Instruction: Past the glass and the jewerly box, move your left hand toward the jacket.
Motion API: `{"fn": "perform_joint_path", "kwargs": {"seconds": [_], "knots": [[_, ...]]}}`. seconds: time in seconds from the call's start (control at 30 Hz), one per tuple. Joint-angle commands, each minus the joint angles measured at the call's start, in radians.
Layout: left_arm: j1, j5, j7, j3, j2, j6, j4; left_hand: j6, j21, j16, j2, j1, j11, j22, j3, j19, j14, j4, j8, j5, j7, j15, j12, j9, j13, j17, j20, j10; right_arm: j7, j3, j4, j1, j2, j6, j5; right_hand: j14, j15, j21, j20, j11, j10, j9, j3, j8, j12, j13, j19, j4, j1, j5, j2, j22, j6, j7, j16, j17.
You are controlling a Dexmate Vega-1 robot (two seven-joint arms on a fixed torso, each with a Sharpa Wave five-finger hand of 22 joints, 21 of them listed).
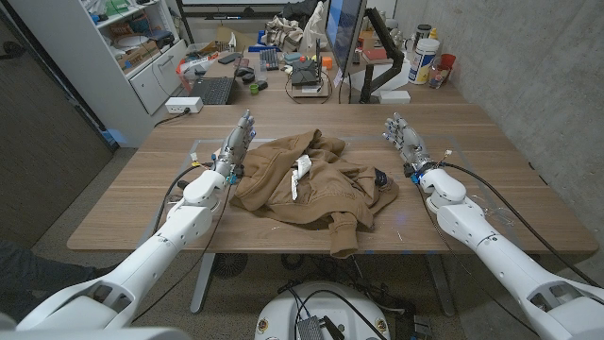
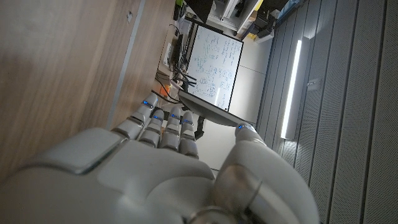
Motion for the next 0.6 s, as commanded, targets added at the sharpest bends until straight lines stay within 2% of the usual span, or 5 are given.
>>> {"fn": "perform_joint_path", "kwargs": {"seconds": [0.03,0.27,0.6], "knots": [[-0.002,0.000,-0.002,0.000,0.007,0.016,-0.006,-0.007,0.005,0.006,0.001,0.010,0.000,0.005,0.005,-0.008,-0.008,0.001,0.004,0.006,-0.002,-0.002,0.007,0.003,0.001,0.001,-0.034,-0.007,0.040,0.092,-0.011,-0.020,0.079,-0.048,-0.093,0.011,0.004,0.002,-0.031,0.001,0.011,0.002,0.006,0.005,0.007,0.002,0.006,-0.002,0.006,0.005,-0.001,0.002,0.010,0.000,0.005,0.001],[0.002,-0.011,-0.007,-0.006,0.010,0.017,-0.018,-0.006,0.001,0.006,0.003,0.010,0.004,0.005,0.004,-0.011,-0.007,0.000,0.004,0.009,-0.004,-0.002,0.008,0.003,-0.002,0.001,-0.027,-0.005,0.060,0.125,-0.021,-0.025,0.108,-0.072,-0.134,0.014,0.004,-0.001,-0.029,0.000,0.012,0.001,0.005,0.006,0.007,0.001,0.004,-0.002,0.005,0.005,0.001,0.002,0.013,-0.001,0.006,0.001],[0.025,-0.009,0.015,-0.024,0.034,0.018,-0.078,-0.005,-0.003,0.007,0.007,0.010,0.006,0.005,0.003,-0.013,-0.004,-0.001,0.005,0.012,-0.006,-0.003,0.011,0.003,-0.006,0.001,-0.020,0.001,0.078,0.155,-0.023,-0.026,0.131,-0.097,-0.165,0.019,0.005,-0.006,-0.027,0.001,0.023,0.000,0.004,0.007,0.011,-0.001,0.003,-0.003,0.003,0.004,0.003,0.002,0.020,-0.002,0.005,0.002]]}}
